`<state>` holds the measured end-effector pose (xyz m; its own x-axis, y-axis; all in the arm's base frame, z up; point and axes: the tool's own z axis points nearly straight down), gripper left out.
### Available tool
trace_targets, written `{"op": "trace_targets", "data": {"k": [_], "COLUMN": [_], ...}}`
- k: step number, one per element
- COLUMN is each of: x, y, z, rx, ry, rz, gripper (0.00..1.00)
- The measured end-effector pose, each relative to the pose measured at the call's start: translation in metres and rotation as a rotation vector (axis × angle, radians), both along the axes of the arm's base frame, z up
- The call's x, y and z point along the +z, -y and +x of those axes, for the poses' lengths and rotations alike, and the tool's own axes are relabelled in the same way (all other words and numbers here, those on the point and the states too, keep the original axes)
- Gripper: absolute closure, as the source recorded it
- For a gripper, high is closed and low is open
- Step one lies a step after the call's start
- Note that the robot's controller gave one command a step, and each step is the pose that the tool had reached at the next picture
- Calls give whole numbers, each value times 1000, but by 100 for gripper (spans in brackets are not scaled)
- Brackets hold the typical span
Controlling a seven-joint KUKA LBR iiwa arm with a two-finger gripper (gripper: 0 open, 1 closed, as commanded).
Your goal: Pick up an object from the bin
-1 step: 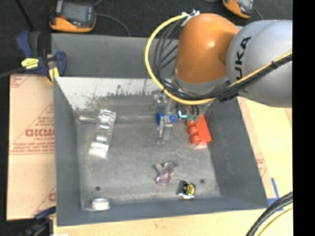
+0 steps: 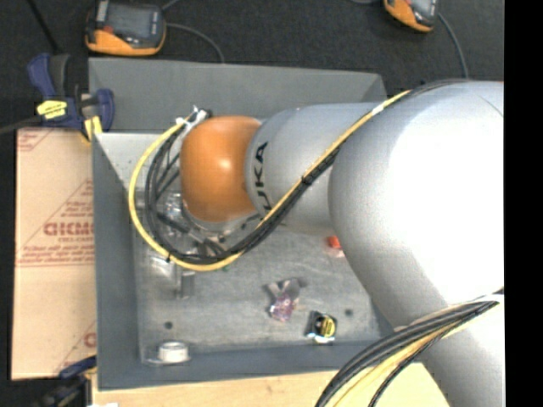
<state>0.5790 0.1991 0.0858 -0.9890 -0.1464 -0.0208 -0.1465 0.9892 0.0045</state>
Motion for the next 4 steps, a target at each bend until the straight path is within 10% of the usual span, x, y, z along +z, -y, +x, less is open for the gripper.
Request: {"op": "trace_targets", "data": {"k": [1,4], "x": [17,-11], "y": [11,26], "z": [4,32], "rx": [-37,330], "ry": [-13,-7], "rz": [-4,-8], "gripper": [0,0]}}
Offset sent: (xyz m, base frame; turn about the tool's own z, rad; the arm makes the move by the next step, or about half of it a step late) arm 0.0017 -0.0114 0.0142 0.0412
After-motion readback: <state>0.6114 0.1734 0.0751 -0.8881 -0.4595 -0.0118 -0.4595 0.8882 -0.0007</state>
